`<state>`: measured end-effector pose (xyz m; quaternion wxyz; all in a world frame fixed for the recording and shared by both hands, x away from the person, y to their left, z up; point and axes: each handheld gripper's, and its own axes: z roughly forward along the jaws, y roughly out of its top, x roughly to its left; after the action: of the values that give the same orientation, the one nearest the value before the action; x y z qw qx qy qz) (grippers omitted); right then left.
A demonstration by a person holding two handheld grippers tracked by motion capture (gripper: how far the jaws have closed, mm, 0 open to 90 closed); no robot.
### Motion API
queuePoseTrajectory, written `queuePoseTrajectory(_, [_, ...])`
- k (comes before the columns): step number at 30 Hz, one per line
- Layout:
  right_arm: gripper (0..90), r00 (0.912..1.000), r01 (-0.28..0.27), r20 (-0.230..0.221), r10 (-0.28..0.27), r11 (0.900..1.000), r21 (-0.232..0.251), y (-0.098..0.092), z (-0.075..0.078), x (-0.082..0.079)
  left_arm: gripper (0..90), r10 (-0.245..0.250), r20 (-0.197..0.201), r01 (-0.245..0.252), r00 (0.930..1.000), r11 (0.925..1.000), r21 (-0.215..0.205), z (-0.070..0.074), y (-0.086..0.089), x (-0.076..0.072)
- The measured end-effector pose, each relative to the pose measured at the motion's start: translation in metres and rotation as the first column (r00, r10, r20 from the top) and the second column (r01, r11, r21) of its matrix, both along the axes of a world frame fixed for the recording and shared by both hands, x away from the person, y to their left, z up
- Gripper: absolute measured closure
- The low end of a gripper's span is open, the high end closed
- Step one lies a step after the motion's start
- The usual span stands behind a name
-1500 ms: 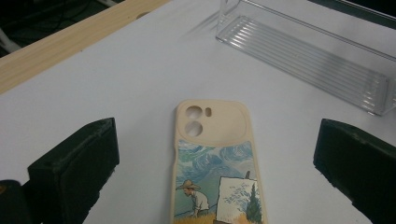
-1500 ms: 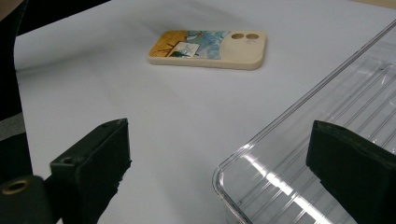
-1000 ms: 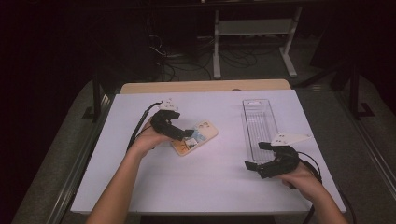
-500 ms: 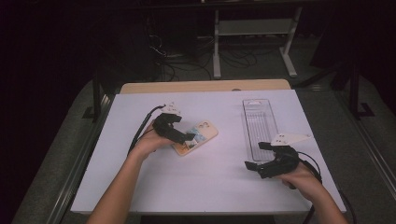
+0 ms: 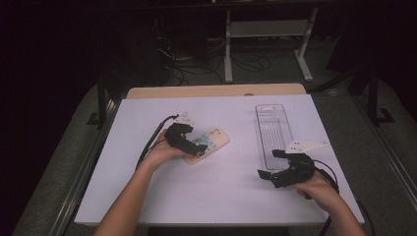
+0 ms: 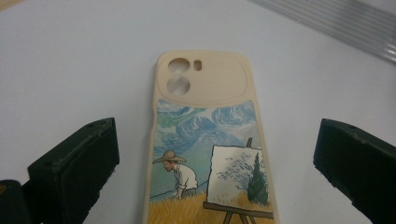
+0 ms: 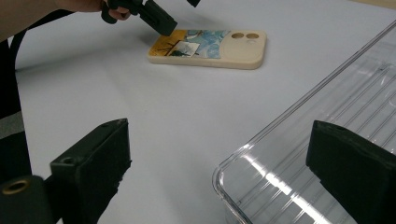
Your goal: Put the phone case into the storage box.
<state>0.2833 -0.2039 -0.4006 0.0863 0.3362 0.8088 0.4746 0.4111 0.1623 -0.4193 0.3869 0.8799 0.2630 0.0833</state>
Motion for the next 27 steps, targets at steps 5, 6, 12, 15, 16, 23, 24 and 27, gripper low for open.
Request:
queuePoseTrajectory(5, [5.7, 1.0000, 0.000, 0.001, 0.000, 1.000, 0.000, 0.000, 0.000, 0.000, 0.0, 0.015, -0.009, -0.015, 0.9999, 0.9999, -0.003, -0.006, -0.001, 0.000])
queuePoseTrajectory(6, [5.7, 1.0000, 0.000, 0.000, 0.000, 1.000, 0.000, 0.000, 0.000, 0.000, 0.0, 0.012, -0.006, -0.012, 0.9999, 0.9999, 0.006, -0.008, -0.001, 0.000])
queuePoseTrajectory(12, [5.7, 1.0000, -0.001, 0.000, 0.001, 1.000, 0.000, 0.000, 0.000, 0.000, 0.0, 0.014, -0.010, -0.014, 0.9998, 0.9997, 0.020, -0.018, -0.004, -0.001])
queuePoseTrajectory(15, [5.7, 1.0000, -0.001, 0.001, 0.001, 1.000, 0.000, 0.000, 0.000, 0.000, 0.0, 0.007, -0.003, -0.007, 1.0000, 0.9989, 0.046, -0.021, -0.006, -0.001])
queuePoseTrajectory(16, [5.7, 1.0000, -0.001, 0.000, 0.001, 1.000, 0.000, 0.000, 0.000, 0.000, 0.0, 0.011, -0.001, -0.011, 0.9999, 0.9989, 0.046, -0.022, -0.007, -0.002])
queuePoseTrajectory(23, [5.7, 1.0000, -0.001, 0.001, 0.001, 1.000, -0.001, 0.000, 0.000, 0.000, 0.0, 0.040, -0.003, -0.040, 0.9992, 0.9986, 0.034, -0.029, -0.009, -0.002])
queuePoseTrajectory(24, [5.7, 1.0000, -0.001, 0.000, 0.001, 1.000, -0.001, 0.000, 0.000, 0.000, 0.0, 0.043, -0.002, -0.042, 0.9991, 0.9985, 0.035, -0.030, -0.009, -0.002])
queuePoseTrajectory(27, [5.7, 1.0000, -0.001, 0.001, 0.001, 1.000, -0.001, 0.000, 0.000, 0.000, 0.0, 0.036, 0.002, -0.036, 0.9994, 0.9980, 0.052, -0.031, -0.008, -0.001])
